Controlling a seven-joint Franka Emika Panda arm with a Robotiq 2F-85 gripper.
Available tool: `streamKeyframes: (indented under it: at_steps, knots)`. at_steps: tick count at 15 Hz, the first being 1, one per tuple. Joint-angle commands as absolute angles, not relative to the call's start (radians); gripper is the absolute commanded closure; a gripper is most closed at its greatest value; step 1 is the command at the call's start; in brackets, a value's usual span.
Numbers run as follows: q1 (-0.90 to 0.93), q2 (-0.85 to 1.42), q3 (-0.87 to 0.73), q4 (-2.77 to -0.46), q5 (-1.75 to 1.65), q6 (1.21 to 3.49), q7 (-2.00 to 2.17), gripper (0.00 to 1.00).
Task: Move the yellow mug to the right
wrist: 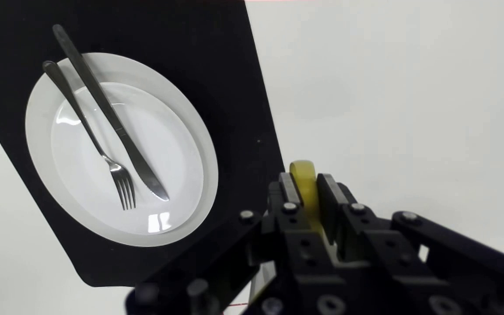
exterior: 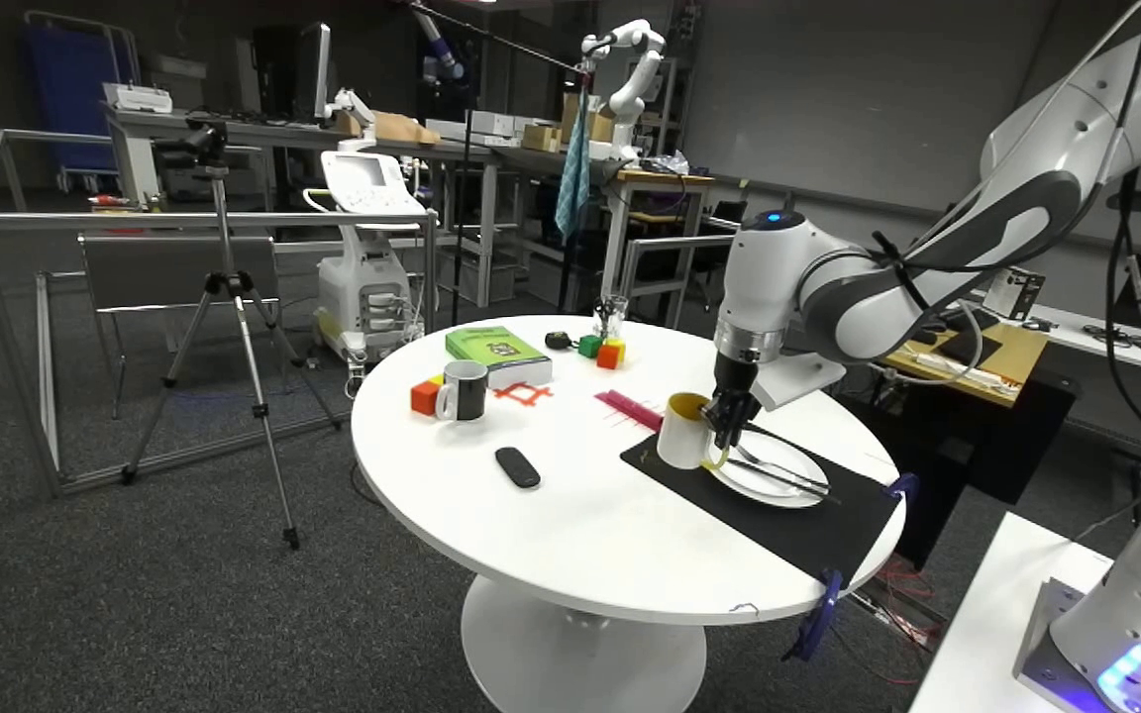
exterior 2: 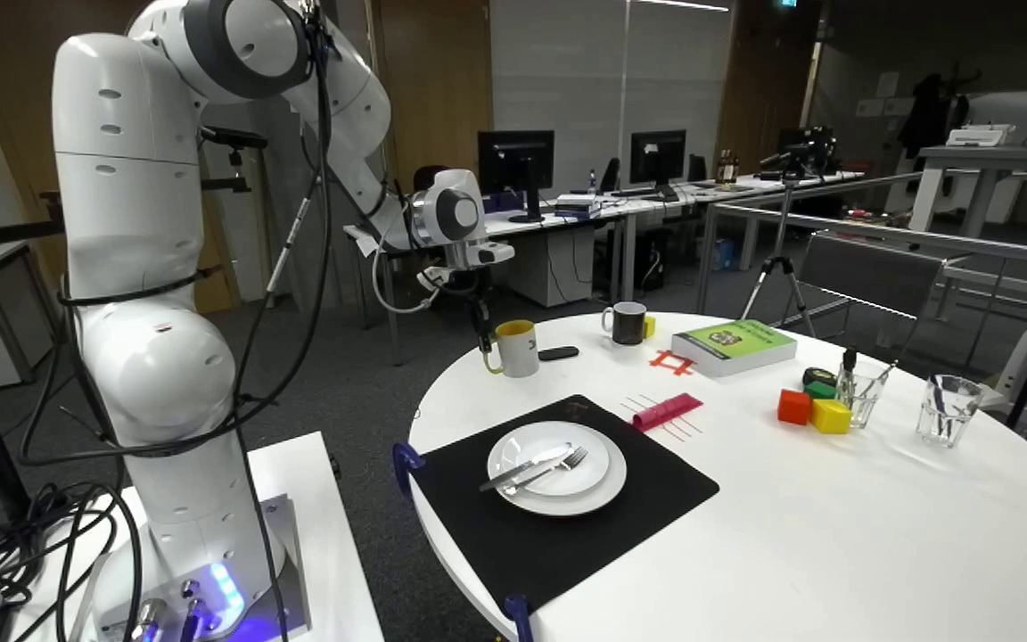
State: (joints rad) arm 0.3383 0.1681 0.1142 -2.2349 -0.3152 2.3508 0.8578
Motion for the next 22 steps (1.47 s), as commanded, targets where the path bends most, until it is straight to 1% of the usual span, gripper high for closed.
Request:
streamKeyframes:
  at_steps: [1, 22]
  knots:
    - [0.307, 0.09, 0.114, -2.3, -0.353, 2.379, 0.868, 0.96]
    - [0.081, -0.182, 0.094, -2.646, -0.373, 2.594, 0.804, 0.96]
